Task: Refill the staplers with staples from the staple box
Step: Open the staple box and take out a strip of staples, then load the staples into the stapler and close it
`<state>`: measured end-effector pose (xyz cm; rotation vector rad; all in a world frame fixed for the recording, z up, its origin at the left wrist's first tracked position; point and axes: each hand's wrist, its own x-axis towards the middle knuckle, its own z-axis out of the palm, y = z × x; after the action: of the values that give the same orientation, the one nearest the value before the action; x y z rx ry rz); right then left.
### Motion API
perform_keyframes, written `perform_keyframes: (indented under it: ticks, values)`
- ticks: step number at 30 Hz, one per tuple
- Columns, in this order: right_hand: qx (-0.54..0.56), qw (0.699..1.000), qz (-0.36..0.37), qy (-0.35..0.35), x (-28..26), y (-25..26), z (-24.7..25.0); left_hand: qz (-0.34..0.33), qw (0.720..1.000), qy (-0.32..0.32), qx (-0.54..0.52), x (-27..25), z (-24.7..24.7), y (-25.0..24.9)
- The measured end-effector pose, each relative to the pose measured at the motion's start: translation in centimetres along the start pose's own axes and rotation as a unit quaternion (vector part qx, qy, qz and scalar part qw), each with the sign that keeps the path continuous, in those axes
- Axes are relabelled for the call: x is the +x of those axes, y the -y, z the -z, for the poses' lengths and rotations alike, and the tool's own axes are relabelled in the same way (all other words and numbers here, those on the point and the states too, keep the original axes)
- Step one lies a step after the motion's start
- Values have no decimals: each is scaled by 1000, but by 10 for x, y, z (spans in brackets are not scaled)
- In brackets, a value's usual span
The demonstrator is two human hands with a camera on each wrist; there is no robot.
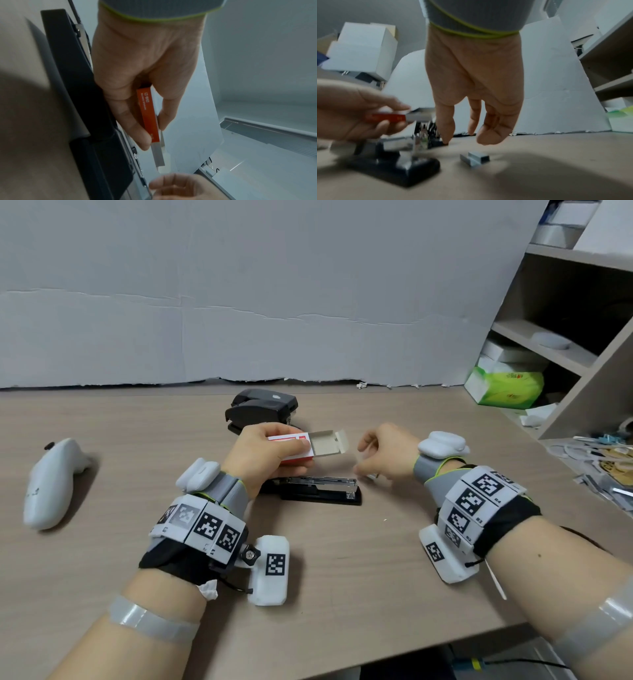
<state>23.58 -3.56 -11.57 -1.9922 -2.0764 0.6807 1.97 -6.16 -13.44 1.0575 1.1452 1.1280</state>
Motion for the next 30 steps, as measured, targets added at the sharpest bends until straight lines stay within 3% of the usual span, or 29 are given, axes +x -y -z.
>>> perform_keyframes:
  ticks: [3, 6, 13, 16, 19, 23, 30]
  values:
    - [140, 989, 36, 14, -3, 12, 7, 5, 1000, 10, 11, 1, -2, -3]
    - [298, 953, 29, 50, -7, 23, 11, 4, 1000, 25, -5, 2, -2, -10]
    - [388, 921, 11, 32, 1, 21, 10, 14, 998, 52, -29, -3, 2, -18]
    - [387, 921, -37, -8, 9, 11, 15, 11, 999, 12, -29, -4, 20, -23]
    - [353, 932, -83, -6, 17, 2, 16, -1, 997, -59, -45, -5, 47, -25]
    - [292, 948, -125, -8, 26, -1, 11, 4, 990, -138, 34, -3, 77, -15]
    - [225, 965, -136, -28, 36, 0, 5, 39, 988, -86, 121, -8, 88, 7]
